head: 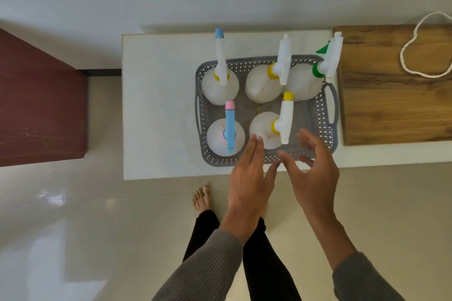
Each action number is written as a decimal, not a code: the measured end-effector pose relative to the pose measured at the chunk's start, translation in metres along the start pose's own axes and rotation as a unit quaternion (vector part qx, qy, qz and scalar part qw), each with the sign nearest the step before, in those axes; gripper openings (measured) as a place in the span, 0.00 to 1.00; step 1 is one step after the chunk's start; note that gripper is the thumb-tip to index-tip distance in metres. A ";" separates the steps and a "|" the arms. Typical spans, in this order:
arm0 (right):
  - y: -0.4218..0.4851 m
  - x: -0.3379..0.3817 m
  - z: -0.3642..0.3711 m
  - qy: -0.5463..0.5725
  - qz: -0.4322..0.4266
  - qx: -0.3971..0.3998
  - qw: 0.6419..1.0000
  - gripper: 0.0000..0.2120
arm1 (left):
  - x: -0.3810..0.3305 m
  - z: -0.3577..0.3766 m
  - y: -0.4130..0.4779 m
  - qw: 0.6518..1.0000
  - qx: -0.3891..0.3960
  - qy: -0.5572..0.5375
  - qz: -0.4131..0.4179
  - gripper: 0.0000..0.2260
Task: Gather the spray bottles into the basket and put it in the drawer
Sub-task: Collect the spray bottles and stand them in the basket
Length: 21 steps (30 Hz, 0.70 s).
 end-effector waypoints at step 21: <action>-0.289 -0.007 0.201 -0.366 -0.318 0.526 0.699 0.40 | 0.250 -0.092 -0.318 0.899 -0.131 0.139 -0.393 0.29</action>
Point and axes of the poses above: each hand's wrist, its own y-axis towards the middle knuckle, its own z-axis out of the palm, x = y × z, the point moved 10 cm from there along y, towards the middle knuckle, and after that the axes turned 6 degrees about -x, right-handed, at the moved point
